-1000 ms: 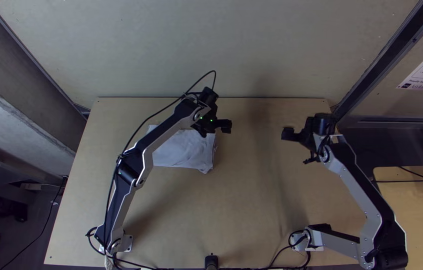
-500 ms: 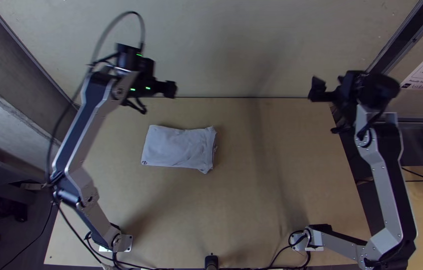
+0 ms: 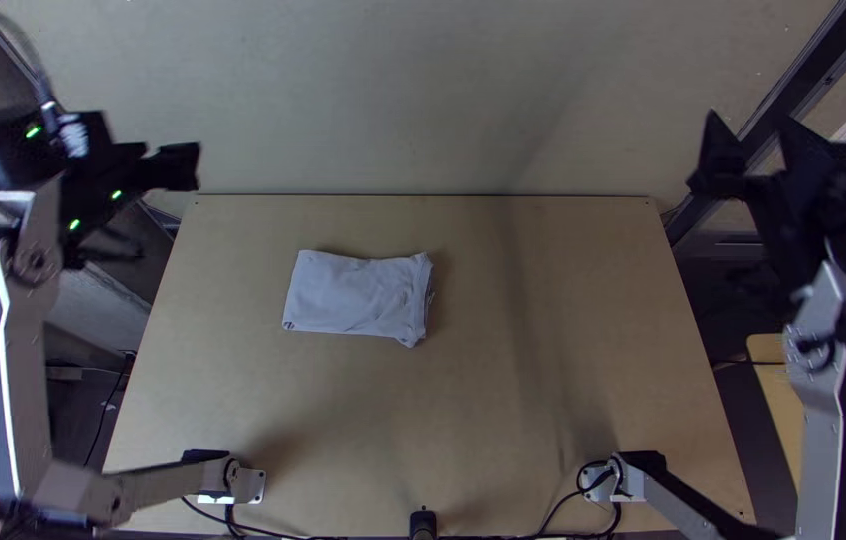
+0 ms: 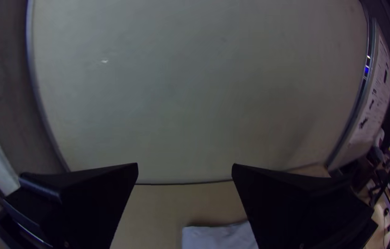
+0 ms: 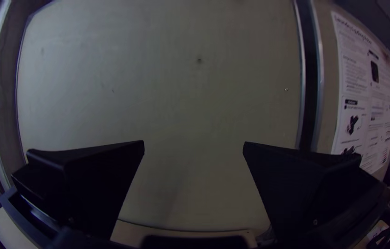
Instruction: Fold the t-shirt
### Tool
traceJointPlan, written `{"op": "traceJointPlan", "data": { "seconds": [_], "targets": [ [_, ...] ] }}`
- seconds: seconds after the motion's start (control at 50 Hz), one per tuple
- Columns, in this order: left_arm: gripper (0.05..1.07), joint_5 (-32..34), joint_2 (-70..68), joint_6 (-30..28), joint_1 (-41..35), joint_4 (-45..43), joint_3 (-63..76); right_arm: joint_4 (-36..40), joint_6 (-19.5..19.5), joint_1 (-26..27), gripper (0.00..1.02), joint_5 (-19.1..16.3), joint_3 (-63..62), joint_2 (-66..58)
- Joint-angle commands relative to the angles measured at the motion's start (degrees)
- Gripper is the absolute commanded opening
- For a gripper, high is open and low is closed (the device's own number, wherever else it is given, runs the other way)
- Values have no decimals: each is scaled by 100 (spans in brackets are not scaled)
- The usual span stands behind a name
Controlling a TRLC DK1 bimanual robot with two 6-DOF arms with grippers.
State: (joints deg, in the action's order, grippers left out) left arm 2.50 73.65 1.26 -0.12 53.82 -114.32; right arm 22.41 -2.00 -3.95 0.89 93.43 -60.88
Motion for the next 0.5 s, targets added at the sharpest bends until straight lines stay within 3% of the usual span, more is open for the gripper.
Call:
{"op": "traceJointPlan", "data": {
  "seconds": [0.0,0.2,0.32,0.48],
  "targets": [
    [103,75,-931,50,205,-355,1044,-185,-134,25,98,61,-431,595],
    [103,57,-2654,120,205,-1278,3179,-536,-380,69,98,70,-1767,1870],
    [103,66,-3462,665,117,-1454,3962,-826,-363,113,98,70,-2769,2819],
    [103,49,-4763,648,135,-1875,5368,-809,-239,113,98,61,-3946,4084]
  ]
}}
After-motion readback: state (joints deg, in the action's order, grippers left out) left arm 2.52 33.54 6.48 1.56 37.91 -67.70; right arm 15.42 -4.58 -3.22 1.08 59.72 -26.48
